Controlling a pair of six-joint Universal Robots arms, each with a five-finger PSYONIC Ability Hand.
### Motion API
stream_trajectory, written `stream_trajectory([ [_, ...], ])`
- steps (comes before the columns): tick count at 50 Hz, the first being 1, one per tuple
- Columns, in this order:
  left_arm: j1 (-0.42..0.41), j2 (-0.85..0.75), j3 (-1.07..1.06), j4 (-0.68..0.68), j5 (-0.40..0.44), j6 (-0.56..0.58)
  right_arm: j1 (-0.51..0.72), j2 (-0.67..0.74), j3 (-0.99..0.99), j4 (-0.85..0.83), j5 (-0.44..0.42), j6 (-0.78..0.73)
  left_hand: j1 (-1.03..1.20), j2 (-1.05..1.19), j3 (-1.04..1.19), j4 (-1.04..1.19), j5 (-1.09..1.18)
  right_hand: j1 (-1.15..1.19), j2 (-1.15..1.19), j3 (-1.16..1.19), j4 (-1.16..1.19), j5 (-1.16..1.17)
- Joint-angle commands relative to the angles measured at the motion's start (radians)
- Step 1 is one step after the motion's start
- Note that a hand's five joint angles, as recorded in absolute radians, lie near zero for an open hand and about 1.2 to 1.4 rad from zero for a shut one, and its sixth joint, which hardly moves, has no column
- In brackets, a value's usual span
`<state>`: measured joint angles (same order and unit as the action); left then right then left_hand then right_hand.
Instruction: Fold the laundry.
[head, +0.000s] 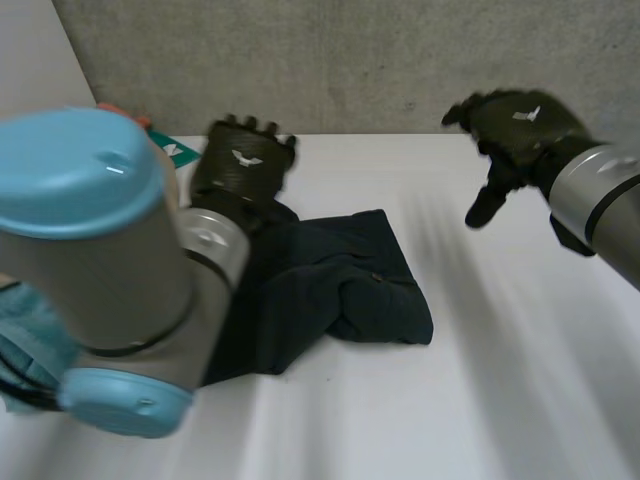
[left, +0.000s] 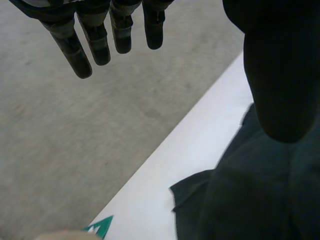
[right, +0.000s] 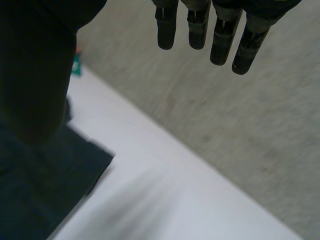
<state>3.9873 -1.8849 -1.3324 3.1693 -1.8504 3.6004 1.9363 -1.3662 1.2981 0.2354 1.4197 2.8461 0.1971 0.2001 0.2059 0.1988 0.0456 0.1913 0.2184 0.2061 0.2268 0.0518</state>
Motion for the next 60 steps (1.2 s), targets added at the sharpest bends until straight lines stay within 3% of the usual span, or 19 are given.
stream_trajectory([
  [1,0.128,0.115,-0.148,-0.049,0.048,-0.147,0.039,0.108,-0.042,0.153,-0.015,-0.066,-0.019,-0.022,-0.028,-0.021,-0.042,-0.017,-0.044,-0.032,-0.052,-0.052],
  [7,0.295,0.107,-0.269,-0.123,0.138,-0.255,0.127,0.213,-0.054,0.163,-0.007,-0.039,0.013,0.01,0.005,0.012,-0.01,0.008,-0.019,-0.007,-0.028,-0.027],
  [14,0.389,-0.005,-0.329,-0.129,0.272,-0.27,0.15,0.323,-0.048,0.079,-0.004,0.027,0.084,0.081,0.075,0.082,0.061,0.117,0.089,0.102,0.081,0.081],
  [21,0.389,-0.08,-0.317,-0.098,0.286,-0.27,0.176,0.366,-0.011,-0.041,0.042,0.035,0.146,0.143,0.137,0.144,0.122,0.24,0.213,0.225,0.204,0.205],
  [25,0.371,-0.112,-0.298,-0.069,0.286,-0.269,0.181,0.381,-0.01,-0.05,0.065,0.035,0.315,0.312,0.307,0.314,0.292,0.521,0.494,0.506,0.486,0.486],
  [30,0.313,-0.16,-0.263,-0.052,0.274,-0.261,0.181,0.357,-0.011,-0.05,0.068,0.026,0.973,0.97,0.964,0.971,0.95,1.203,1.176,1.188,1.168,1.168],
  [31,0.284,-0.16,-0.245,-0.045,0.251,-0.253,0.181,0.349,-0.011,-0.048,0.067,0.023,1.186,1.183,1.177,1.184,1.163,1.205,1.178,1.19,1.169,1.17],
  [36,0.24,-0.117,-0.202,-0.045,0.143,-0.23,0.173,0.257,-0.016,-0.024,0.068,-0.046,1.199,1.196,1.19,1.197,1.176,1.205,1.178,1.19,1.169,1.17],
  [39,0.225,-0.008,-0.18,-0.046,0.079,-0.172,0.168,0.214,-0.033,-0.008,0.074,-0.1,1.199,1.196,1.19,1.197,1.176,1.205,1.178,1.19,1.169,1.17],
  [43,0.222,0.186,-0.136,-0.037,0.079,-0.056,0.17,0.086,-0.13,0.005,0.088,-0.198,1.199,1.196,1.19,1.197,1.176,1.205,1.178,1.19,1.169,1.17],
  [47,0.217,0.321,-0.043,-0.023,0.097,-0.026,0.168,-0.022,-0.253,0.024,0.117,-0.218,1.199,1.196,1.19,1.197,1.176,1.205,1.178,1.19,1.169,1.17],
  [53,0.214,0.389,0.077,-0.04,0.111,-0.034,0.167,-0.116,-0.405,0.088,0.13,-0.223,1.199,1.196,1.19,1.197,1.176,1.205,1.178,1.19,1.169,1.17],
  [60,0.21,0.377,0.121,-0.058,0.109,-0.034,0.135,-0.105,-0.462,0.169,0.131,-0.25,1.199,1.196,1.19,1.197,1.176,1.205,1.178,1.19,1.169,1.17],
])
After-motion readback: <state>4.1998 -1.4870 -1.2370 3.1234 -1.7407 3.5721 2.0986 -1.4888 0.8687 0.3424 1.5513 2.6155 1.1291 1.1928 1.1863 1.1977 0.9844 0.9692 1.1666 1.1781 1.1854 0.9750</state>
